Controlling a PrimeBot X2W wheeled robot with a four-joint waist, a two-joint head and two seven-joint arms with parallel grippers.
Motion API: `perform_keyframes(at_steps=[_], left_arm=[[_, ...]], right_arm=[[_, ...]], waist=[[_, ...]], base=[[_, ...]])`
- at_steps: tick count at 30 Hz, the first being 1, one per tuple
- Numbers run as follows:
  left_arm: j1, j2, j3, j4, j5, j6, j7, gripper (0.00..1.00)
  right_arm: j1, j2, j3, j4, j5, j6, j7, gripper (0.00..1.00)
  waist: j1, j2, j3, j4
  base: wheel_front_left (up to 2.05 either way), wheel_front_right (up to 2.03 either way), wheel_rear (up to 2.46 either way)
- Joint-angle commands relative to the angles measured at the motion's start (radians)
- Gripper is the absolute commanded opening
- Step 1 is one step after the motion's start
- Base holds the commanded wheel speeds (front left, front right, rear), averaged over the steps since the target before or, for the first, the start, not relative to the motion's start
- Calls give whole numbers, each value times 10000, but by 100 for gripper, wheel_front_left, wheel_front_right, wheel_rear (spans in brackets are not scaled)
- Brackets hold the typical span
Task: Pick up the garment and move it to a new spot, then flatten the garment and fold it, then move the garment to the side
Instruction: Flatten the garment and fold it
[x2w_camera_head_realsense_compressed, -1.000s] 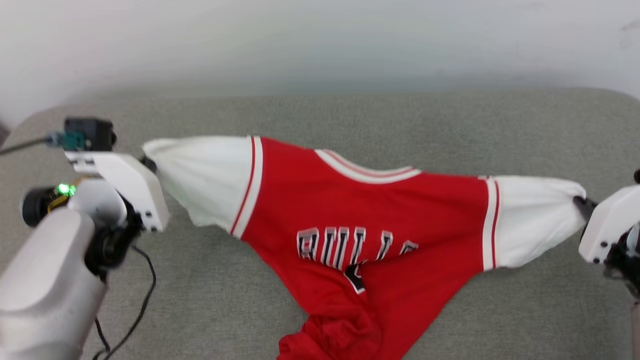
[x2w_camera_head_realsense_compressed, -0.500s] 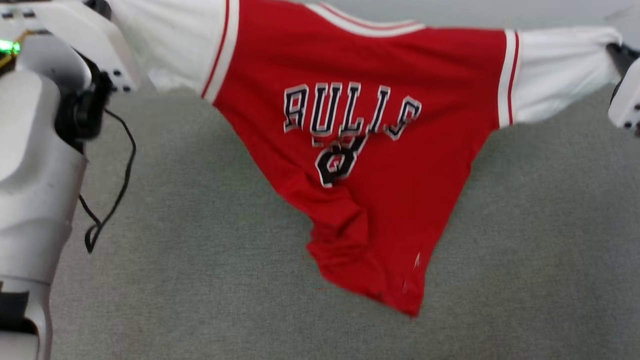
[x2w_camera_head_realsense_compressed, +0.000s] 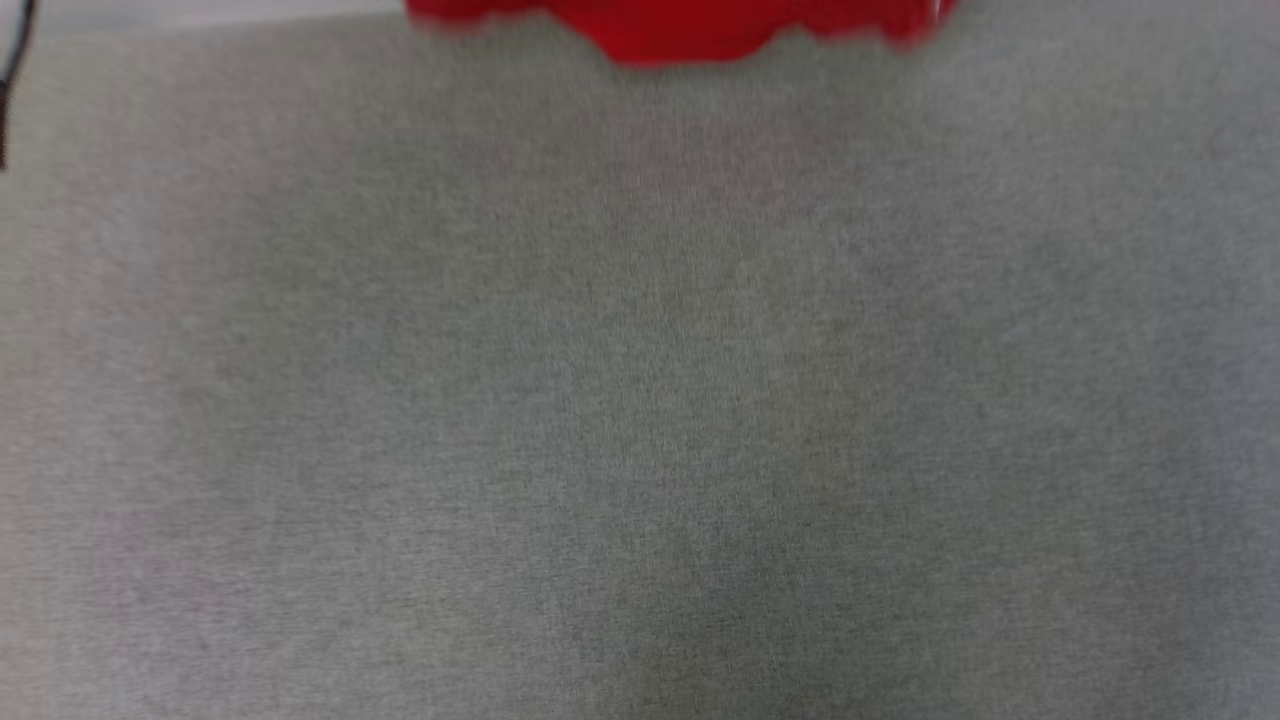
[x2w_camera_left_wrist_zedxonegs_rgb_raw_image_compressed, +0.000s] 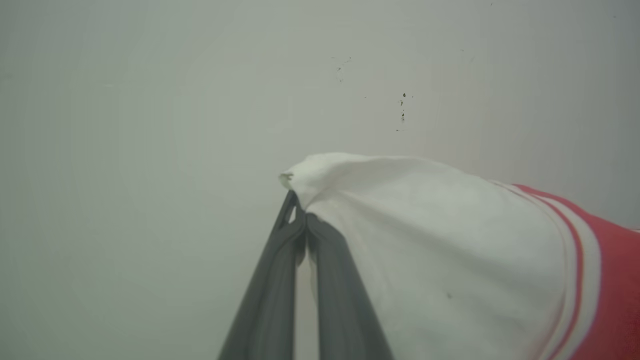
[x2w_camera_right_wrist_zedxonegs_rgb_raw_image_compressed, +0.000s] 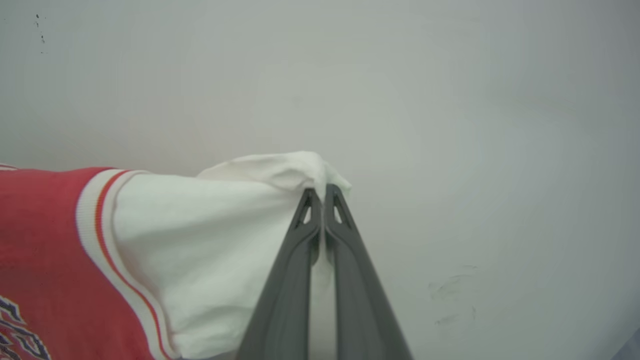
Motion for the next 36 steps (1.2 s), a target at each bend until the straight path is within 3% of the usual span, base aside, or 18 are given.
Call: perform_keyframes(at_steps=[1,11,17,29,36], left_arm=[[-400,17,-15,40,93,-58,-152,0],[-2545,24,-315,155,628,-241,-528,0],[-2714,-100,-297,402,500,-354,-762,0],[-1817,-563,-181,1346,-145,-819,-1111,0],[-141,-757,-19,1370,-668,-1128,-1509,0]], right_arm=[[-434,31,73,112,-55,-10,-239,0],[-2888,158,855,904,161,-10,-1491,0],[-3492,387,1523,1629,653,-10,-2008,0],[-2944,292,3161,2626,2015,-10,-2486,0],[-1482,-180,4079,2196,2946,-9,-2672,0]], waist=[[-1,0,868,-129],[-1,0,2945,-398],[-1,0,3680,-515],[-1,0,3885,-375],[-1,0,3296,-56]], base=[[0,0,0],[0,0,0],[0,0,0],[0,0,0],[0,0,0]])
